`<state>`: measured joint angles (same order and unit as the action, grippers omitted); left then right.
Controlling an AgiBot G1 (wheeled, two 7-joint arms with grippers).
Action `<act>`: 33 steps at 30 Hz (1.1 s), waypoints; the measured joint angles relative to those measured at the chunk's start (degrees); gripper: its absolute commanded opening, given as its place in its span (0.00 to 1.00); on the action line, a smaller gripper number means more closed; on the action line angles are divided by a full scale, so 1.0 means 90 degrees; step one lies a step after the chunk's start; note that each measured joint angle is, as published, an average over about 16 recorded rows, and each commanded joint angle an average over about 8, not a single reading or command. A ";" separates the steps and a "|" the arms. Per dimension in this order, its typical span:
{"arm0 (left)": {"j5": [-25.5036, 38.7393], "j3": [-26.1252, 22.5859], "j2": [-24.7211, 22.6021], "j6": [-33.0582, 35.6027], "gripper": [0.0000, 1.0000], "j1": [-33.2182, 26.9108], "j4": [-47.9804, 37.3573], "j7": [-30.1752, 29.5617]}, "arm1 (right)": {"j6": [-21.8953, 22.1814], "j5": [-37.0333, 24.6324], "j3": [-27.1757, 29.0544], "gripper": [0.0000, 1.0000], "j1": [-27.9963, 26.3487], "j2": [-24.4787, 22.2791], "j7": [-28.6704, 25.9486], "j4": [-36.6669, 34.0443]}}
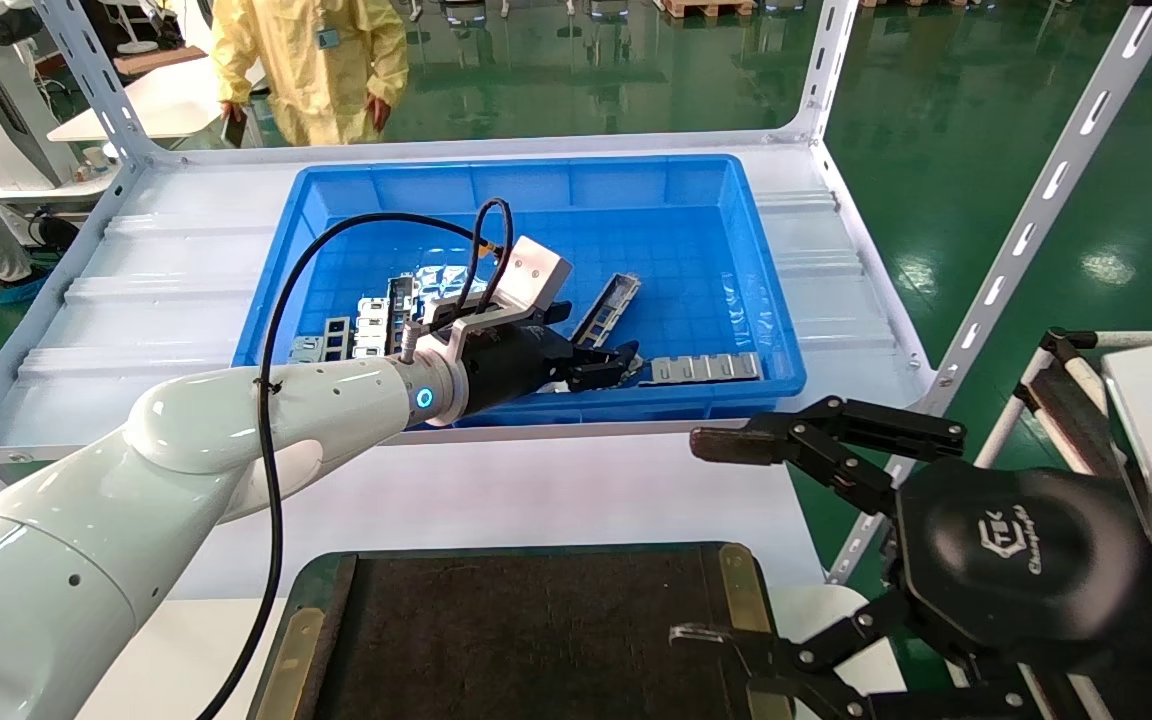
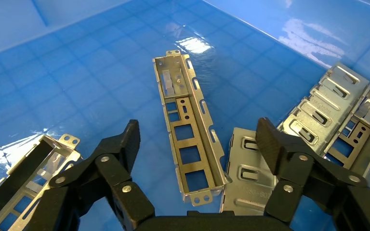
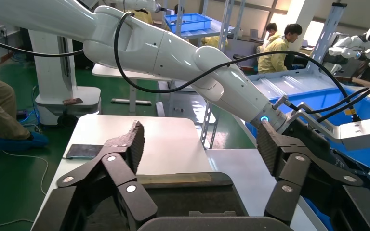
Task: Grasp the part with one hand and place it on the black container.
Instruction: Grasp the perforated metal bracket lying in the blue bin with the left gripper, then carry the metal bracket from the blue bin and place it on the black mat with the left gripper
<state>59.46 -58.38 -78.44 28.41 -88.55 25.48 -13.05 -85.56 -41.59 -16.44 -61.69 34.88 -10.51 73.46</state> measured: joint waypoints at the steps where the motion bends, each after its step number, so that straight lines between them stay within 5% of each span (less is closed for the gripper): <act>1: -0.0049 -0.0047 0.0001 -0.0018 0.00 -0.0004 -0.0001 0.0005 | 0.0000 0.0000 0.0000 0.00 0.0000 0.0000 0.0000 0.0000; 33: -0.1389 -0.0649 0.0078 0.0059 0.00 -0.0295 -0.0183 0.0568 | 0.0006 0.0009 -0.0014 0.00 -0.0003 -0.0006 0.0007 0.0000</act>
<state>46.95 -64.23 -77.73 28.94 -91.21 23.83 -7.94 -85.50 -41.50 -16.56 -61.72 34.83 -10.45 73.46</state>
